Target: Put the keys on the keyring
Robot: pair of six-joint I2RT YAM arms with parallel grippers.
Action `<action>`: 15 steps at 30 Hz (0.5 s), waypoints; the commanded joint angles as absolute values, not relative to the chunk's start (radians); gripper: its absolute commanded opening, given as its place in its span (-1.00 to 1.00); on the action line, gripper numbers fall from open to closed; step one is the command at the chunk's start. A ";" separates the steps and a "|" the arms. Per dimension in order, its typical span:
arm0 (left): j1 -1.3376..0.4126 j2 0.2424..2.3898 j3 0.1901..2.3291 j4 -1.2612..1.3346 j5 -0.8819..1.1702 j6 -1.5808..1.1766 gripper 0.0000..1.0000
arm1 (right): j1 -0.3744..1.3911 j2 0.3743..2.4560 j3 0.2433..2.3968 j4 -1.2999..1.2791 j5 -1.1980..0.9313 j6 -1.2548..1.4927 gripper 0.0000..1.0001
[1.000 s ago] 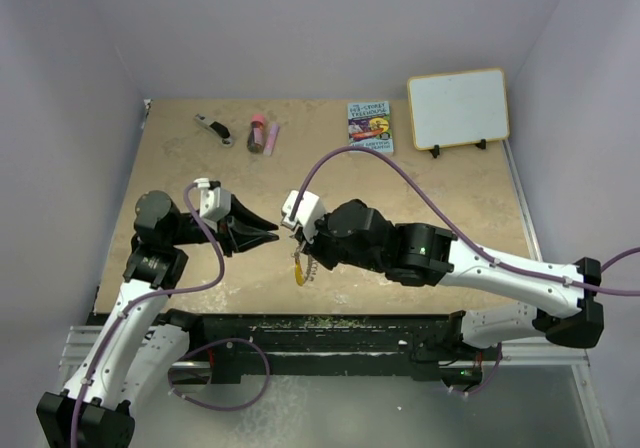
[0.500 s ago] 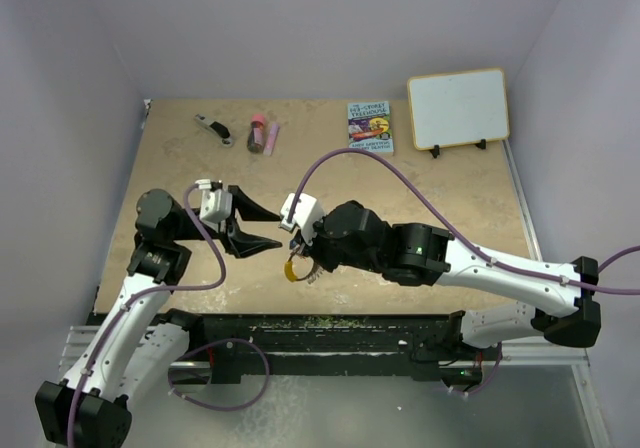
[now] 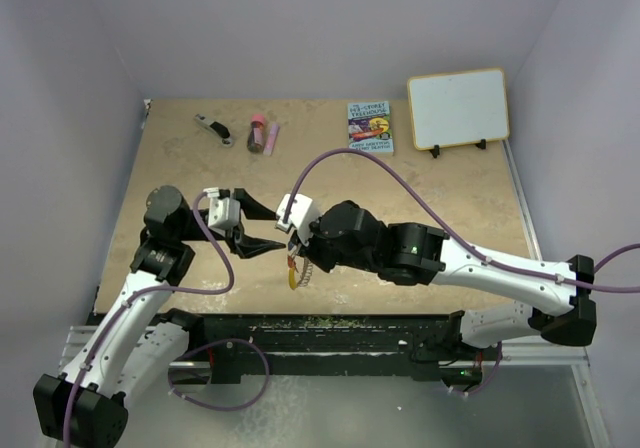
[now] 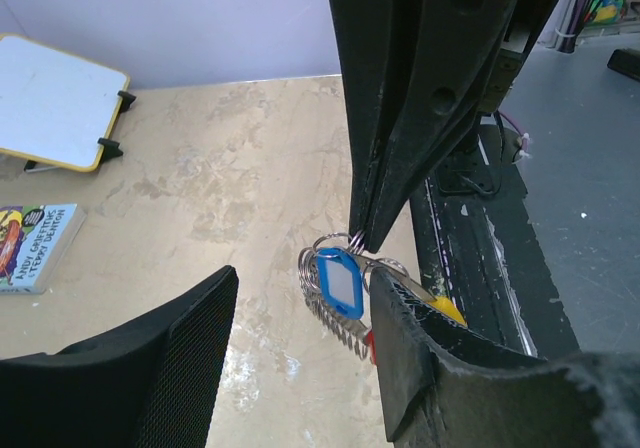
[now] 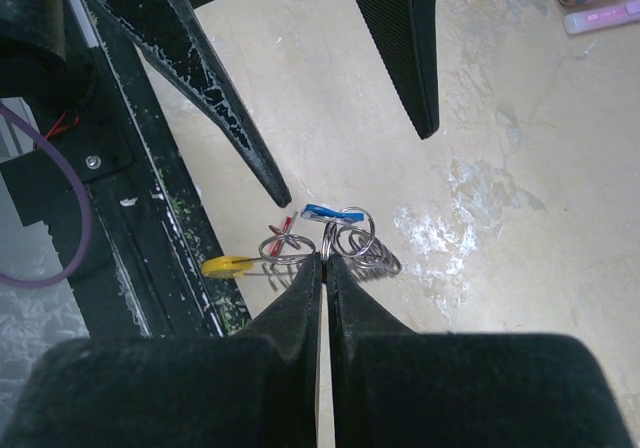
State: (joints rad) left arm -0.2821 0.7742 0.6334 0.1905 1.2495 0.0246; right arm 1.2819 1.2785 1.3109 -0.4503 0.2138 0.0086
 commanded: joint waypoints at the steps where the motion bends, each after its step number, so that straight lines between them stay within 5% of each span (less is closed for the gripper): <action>1: -0.294 0.774 0.661 0.196 1.259 0.065 0.18 | 1.280 1.276 1.367 -0.389 0.207 0.015 -1.00; 15: -0.314 0.780 0.666 0.147 1.229 0.101 -0.06 | 1.279 1.261 1.362 -0.359 0.227 0.029 -1.00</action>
State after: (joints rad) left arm -0.3065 0.7753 0.6334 0.1581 1.2526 0.0494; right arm 1.2819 1.2854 1.3125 -0.4278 0.2176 0.0162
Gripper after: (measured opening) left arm 0.483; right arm 0.004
